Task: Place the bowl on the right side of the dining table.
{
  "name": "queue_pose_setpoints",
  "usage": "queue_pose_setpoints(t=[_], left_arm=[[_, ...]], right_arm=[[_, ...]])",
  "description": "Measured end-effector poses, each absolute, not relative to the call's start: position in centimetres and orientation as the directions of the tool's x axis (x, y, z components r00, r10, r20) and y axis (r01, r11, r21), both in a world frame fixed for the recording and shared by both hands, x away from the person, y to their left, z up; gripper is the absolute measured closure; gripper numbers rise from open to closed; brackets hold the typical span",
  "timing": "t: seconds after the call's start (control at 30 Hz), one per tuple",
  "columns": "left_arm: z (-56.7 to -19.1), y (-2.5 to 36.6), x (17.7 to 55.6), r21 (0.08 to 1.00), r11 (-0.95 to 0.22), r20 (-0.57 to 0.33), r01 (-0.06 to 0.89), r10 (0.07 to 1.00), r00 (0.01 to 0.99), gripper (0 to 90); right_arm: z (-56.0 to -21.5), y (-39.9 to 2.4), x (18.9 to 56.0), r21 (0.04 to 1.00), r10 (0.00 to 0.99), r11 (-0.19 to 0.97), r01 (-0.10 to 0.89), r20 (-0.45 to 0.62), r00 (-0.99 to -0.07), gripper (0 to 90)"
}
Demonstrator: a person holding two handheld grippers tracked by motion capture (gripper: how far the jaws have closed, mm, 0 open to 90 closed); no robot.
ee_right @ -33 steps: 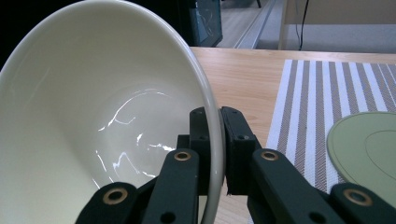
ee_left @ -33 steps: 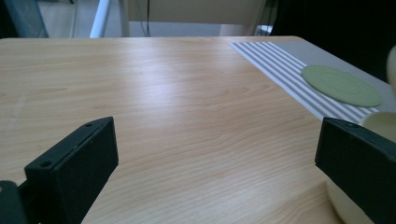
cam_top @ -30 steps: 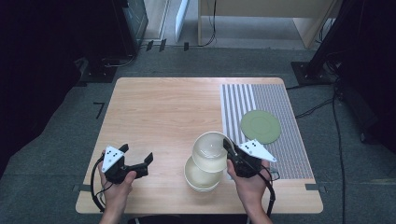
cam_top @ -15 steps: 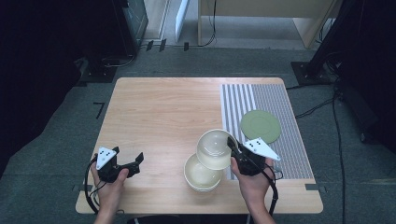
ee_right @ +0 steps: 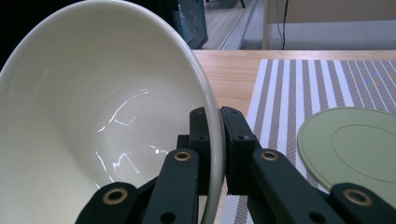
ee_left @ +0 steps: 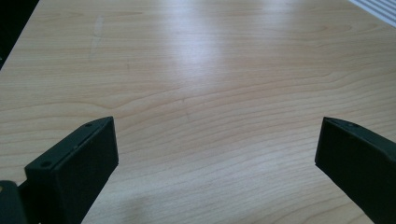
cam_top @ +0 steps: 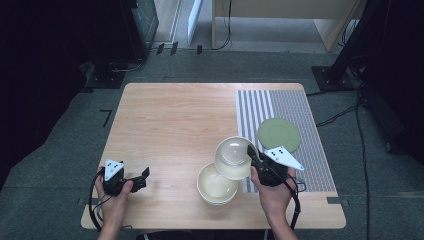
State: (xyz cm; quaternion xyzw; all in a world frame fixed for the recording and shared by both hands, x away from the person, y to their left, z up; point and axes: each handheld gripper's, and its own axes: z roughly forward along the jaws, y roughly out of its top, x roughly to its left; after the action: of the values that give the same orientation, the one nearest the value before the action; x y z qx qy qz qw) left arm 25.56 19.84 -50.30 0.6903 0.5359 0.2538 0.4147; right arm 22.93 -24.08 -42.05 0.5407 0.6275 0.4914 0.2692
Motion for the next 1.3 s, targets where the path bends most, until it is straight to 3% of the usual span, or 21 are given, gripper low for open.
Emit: queue_pose_setpoints(t=[0.37,1.3], left_arm=[[-51.2,19.3,25.8,0.808,-0.152,-0.025,0.569,0.957,0.291,0.0],[-51.8,19.3,26.6,0.745,-0.153,-0.025,0.649,0.966,0.256,0.0]], right_arm=[[-42.2,-24.9,23.2,0.906,0.948,-0.082,0.415,0.199,-0.248,84.8],[-42.1,-27.9,23.8,0.903,0.960,-0.139,0.407,0.224,-0.168,84.8]])
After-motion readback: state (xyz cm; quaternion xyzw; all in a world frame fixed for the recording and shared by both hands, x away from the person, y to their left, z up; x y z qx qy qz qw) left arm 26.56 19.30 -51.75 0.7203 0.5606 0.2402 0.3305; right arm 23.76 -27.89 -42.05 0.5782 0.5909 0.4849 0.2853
